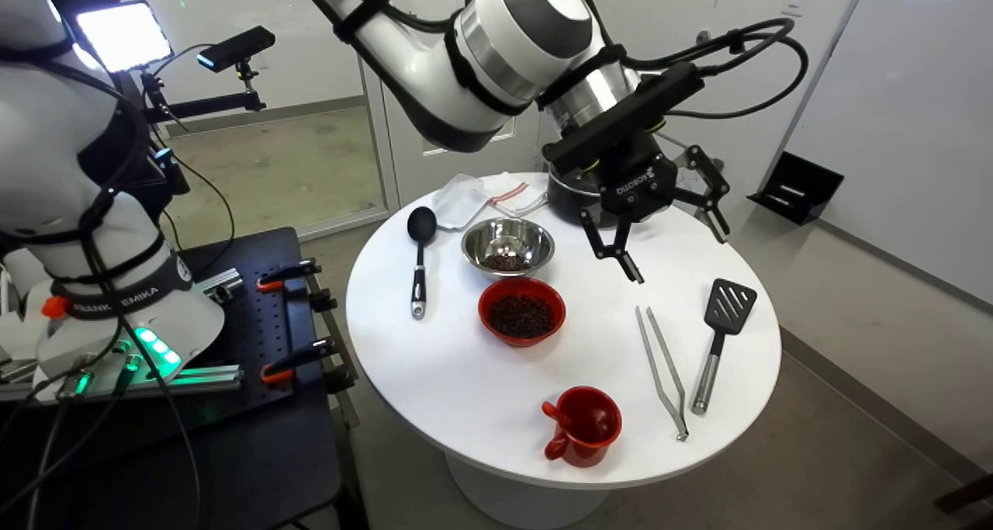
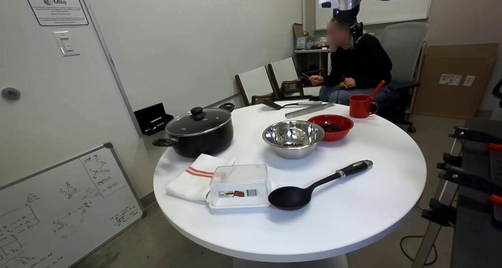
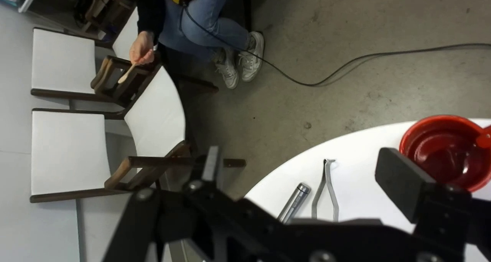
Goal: Use the spoon in the red cup to transfer beans from the red bowl to the silver bowl then put it back in the red cup
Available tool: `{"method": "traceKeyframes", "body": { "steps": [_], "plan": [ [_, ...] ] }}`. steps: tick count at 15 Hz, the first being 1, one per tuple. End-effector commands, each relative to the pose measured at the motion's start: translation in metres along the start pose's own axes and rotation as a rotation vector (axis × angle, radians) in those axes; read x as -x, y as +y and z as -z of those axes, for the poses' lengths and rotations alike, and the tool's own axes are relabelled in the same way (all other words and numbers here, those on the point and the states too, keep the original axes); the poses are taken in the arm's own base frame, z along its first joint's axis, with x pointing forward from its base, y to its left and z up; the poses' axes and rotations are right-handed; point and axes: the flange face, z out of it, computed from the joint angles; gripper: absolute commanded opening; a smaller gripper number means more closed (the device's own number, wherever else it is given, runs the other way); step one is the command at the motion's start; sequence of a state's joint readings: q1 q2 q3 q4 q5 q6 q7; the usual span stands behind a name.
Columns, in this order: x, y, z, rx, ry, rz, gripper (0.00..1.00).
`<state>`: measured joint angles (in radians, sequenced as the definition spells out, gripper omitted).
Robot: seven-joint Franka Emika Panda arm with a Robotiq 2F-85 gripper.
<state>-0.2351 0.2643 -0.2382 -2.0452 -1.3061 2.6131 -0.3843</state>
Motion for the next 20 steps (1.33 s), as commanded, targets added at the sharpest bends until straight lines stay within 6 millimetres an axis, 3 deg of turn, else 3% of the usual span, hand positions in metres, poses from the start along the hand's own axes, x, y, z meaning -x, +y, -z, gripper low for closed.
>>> {"method": "traceKeyframes", "body": {
  "steps": [1, 6, 10, 14, 20],
  "plan": [
    [-0.029, -0.018, 0.005, 0.094, -0.065, 0.163, 1.00],
    [-0.061, -0.052, 0.000, 0.170, -0.124, 0.382, 1.00],
    [-0.064, -0.077, -0.010, 0.170, -0.106, 0.490, 1.00],
    [-0.065, -0.083, -0.012, 0.183, -0.092, 0.436, 1.00],
    [-0.069, -0.099, -0.037, 0.279, -0.307, 0.378, 1.00]
  ]
}}
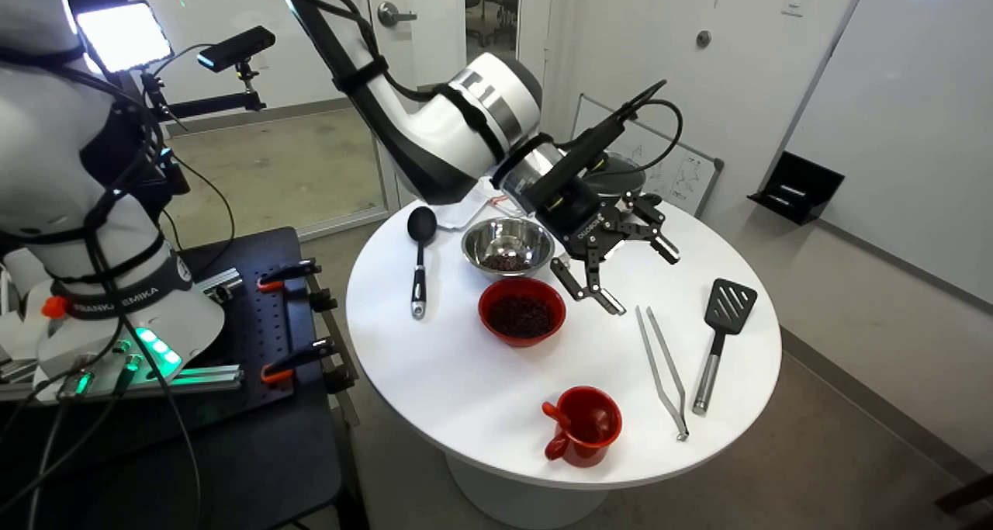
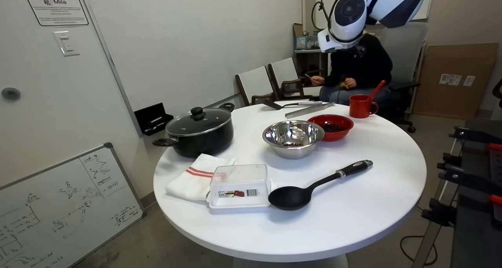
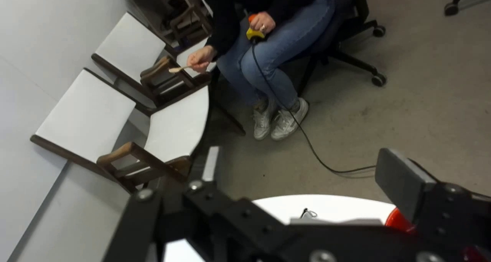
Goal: Use the spoon in the red cup to transfer beans from the red bowl to the silver bowl then put it back in the red cup
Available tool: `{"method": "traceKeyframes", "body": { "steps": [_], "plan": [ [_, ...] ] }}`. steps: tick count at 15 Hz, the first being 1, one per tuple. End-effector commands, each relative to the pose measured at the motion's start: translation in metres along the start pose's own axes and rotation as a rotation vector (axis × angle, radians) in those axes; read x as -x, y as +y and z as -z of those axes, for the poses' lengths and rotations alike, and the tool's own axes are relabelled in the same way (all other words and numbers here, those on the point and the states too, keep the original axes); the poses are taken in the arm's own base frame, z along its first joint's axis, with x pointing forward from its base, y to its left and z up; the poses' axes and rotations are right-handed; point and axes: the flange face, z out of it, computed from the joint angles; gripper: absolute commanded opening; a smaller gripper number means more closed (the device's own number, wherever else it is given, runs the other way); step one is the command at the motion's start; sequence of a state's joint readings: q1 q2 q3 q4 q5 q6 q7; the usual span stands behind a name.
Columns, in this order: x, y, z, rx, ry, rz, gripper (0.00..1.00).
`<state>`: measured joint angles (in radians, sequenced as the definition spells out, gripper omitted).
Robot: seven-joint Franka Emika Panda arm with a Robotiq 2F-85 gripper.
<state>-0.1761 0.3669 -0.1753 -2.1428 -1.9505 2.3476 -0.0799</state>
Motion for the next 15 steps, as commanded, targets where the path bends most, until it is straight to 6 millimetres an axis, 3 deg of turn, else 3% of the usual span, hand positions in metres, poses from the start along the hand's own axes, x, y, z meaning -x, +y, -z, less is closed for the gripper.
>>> {"method": "traceKeyframes", "body": {
  "steps": [1, 5, 9, 12, 13, 15],
  "plan": [
    [-0.014, -0.012, -0.007, -0.017, -0.141, -0.008, 1.00],
    [-0.024, -0.006, 0.000, -0.070, -0.233, -0.017, 1.00],
    [-0.014, 0.001, 0.013, -0.070, -0.307, -0.026, 1.00],
    [-0.003, -0.012, 0.003, -0.054, -0.327, 0.022, 1.00],
    [-0.015, -0.002, 0.006, -0.063, -0.304, -0.013, 1.00],
    [-0.013, -0.004, 0.003, -0.067, -0.307, -0.012, 1.00]
  ]
}}
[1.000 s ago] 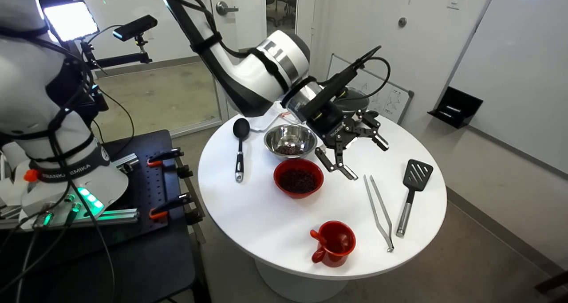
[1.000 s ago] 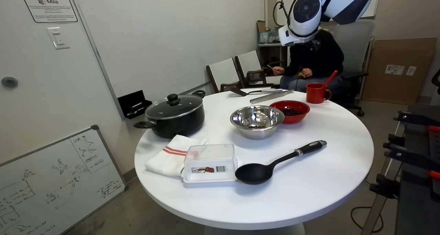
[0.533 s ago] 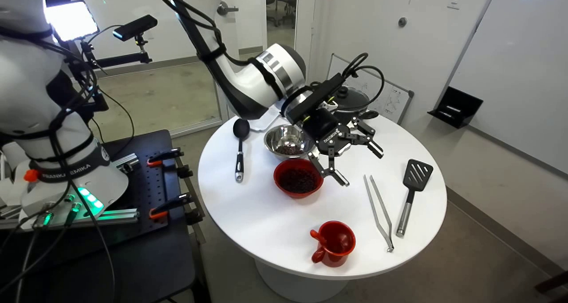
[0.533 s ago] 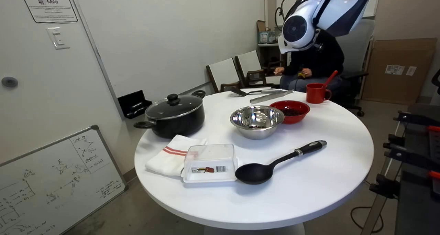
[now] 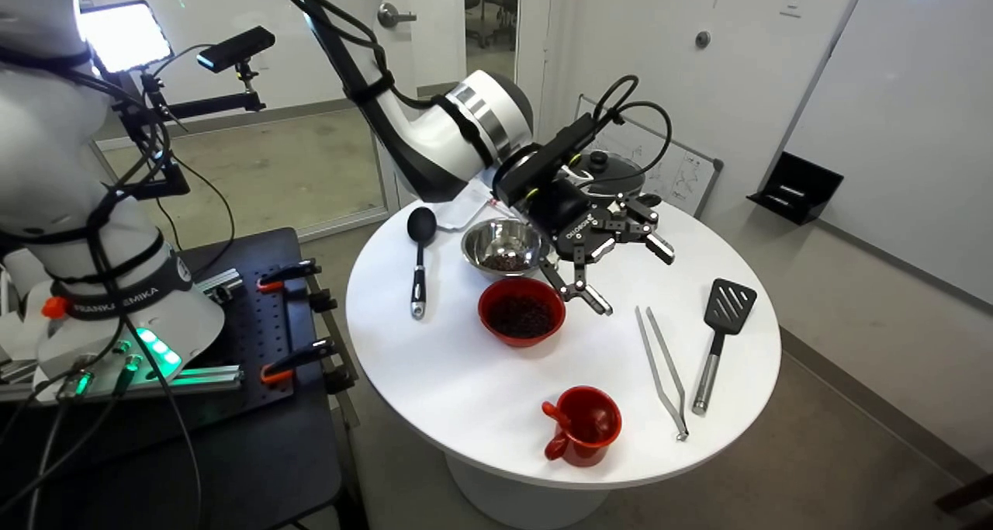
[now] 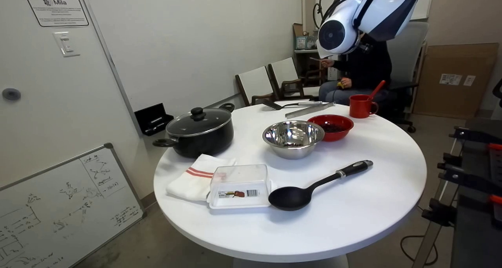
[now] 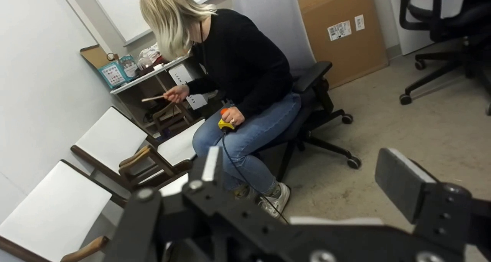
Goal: Use the spoon in the red cup to transfer beans from the red bowl to the silver bowl then put it back in the red cup
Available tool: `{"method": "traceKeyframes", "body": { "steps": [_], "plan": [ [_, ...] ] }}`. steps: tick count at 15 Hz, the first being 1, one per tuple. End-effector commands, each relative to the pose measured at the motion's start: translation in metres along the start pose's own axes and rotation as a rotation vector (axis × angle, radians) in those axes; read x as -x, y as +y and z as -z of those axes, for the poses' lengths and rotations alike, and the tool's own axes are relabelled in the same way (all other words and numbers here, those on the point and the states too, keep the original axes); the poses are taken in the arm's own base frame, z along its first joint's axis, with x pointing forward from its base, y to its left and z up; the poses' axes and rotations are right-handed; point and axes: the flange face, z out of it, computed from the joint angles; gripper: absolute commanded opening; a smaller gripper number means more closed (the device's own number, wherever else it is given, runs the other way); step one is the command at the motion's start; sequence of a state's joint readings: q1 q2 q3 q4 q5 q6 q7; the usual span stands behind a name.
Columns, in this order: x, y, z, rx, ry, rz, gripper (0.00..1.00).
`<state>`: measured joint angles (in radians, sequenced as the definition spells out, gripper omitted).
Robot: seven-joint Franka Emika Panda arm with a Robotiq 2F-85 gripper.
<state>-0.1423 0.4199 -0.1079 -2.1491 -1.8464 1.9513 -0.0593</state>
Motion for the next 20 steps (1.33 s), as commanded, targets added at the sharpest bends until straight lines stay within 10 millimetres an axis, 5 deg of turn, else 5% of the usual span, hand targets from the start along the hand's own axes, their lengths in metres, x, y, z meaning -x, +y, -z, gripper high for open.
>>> {"method": "traceKeyframes", "body": {
  "steps": [1, 7, 20],
  "plan": [
    [0.000, 0.001, 0.001, -0.001, 0.000, 0.001, 1.00],
    [-0.006, 0.001, 0.003, -0.003, -0.005, -0.013, 1.00],
    [-0.099, -0.097, -0.002, -0.093, -0.057, 0.130, 1.00]
  ]
}}
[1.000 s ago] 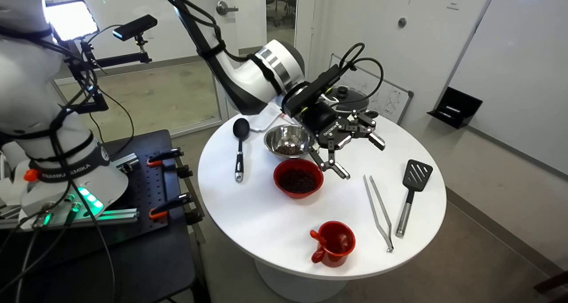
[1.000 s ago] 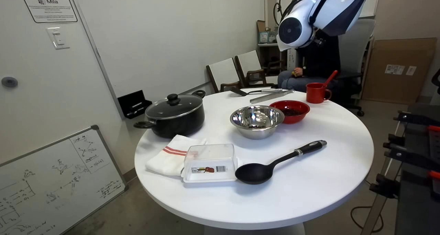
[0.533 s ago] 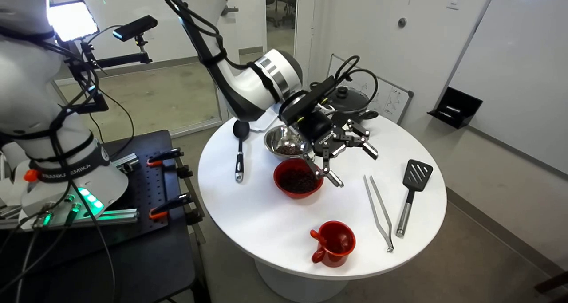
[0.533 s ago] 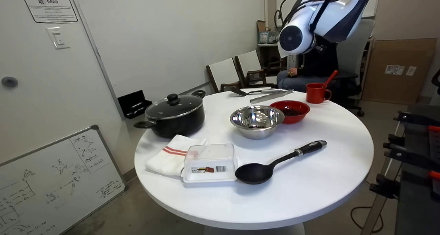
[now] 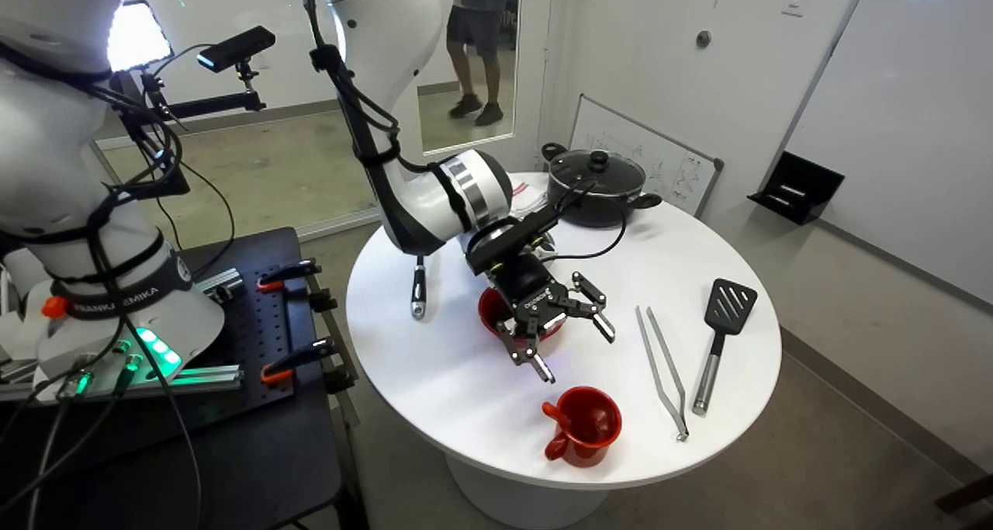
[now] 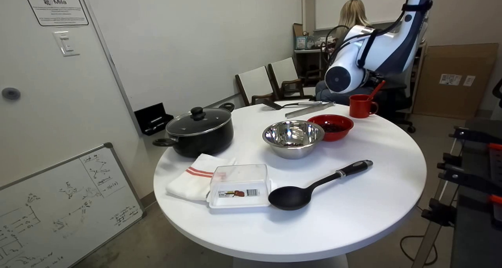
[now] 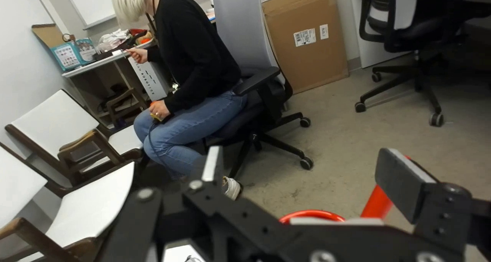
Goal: Use the spoon in the red cup to transfer beans from the red bowl to the silver bowl then put it back in the red cup
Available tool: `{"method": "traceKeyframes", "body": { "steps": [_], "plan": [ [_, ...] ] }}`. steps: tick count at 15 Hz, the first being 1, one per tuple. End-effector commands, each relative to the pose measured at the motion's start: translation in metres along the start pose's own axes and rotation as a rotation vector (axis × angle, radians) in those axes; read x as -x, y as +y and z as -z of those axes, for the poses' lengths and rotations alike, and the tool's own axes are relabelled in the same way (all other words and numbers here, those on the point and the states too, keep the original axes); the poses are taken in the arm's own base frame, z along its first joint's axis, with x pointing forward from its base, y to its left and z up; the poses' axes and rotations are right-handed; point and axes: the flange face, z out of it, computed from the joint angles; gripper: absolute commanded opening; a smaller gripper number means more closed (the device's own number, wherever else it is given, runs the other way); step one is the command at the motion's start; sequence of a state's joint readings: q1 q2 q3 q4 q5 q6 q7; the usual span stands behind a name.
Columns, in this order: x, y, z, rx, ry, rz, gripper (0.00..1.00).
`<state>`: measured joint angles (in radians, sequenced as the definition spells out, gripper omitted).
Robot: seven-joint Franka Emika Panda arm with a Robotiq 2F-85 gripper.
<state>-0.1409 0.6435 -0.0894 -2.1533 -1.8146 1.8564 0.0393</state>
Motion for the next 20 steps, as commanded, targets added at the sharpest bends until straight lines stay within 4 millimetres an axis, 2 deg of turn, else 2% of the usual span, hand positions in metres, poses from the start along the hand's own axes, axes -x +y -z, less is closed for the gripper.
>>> {"method": "traceKeyframes", "body": {
  "steps": [1, 8, 16, 20],
  "plan": [
    [-0.020, -0.010, 0.000, -0.028, -0.029, 0.033, 1.00],
    [-0.042, -0.026, -0.012, -0.092, -0.040, 0.100, 1.00],
    [-0.040, -0.030, -0.043, -0.117, -0.051, 0.088, 1.00],
    [-0.042, -0.036, -0.049, -0.134, -0.066, 0.077, 1.00]
  ]
}}
